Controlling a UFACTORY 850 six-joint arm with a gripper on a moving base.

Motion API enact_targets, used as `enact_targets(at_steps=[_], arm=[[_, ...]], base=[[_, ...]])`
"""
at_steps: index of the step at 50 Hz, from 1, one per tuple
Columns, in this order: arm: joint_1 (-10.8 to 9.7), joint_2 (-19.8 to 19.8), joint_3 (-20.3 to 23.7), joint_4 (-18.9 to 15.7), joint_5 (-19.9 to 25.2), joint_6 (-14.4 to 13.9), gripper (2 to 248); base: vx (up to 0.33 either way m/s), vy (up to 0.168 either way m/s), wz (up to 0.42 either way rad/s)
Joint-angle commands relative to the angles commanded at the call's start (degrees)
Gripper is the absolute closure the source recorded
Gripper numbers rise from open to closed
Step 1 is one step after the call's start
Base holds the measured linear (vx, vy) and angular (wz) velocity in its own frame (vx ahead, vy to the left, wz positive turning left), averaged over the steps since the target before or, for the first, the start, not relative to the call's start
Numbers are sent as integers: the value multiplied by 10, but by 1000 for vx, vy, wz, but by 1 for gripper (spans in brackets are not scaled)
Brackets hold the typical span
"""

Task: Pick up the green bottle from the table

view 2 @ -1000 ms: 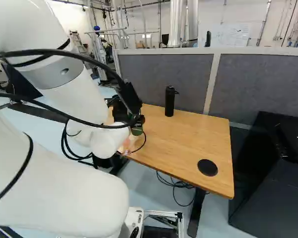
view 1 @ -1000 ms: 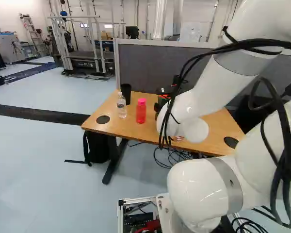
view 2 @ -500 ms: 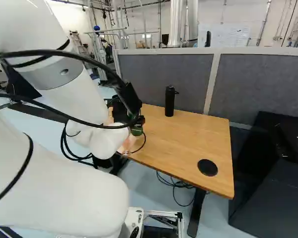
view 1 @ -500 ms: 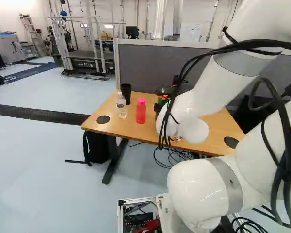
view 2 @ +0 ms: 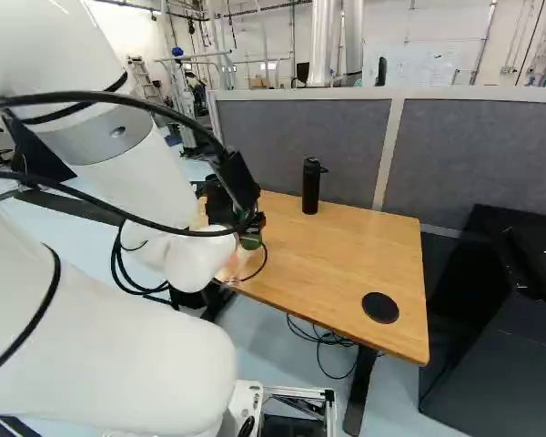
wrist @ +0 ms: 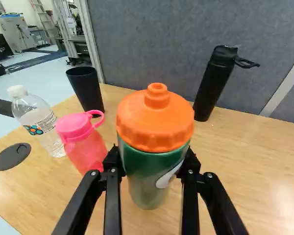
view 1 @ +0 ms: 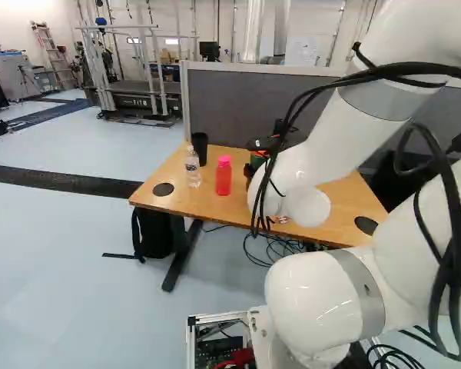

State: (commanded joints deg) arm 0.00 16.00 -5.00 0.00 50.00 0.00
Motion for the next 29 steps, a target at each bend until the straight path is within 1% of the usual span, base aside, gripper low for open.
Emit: enact_targets(at_steps=[29], arm=[[0,0,0,0,0,0,139]], base=[[0,0,0]])
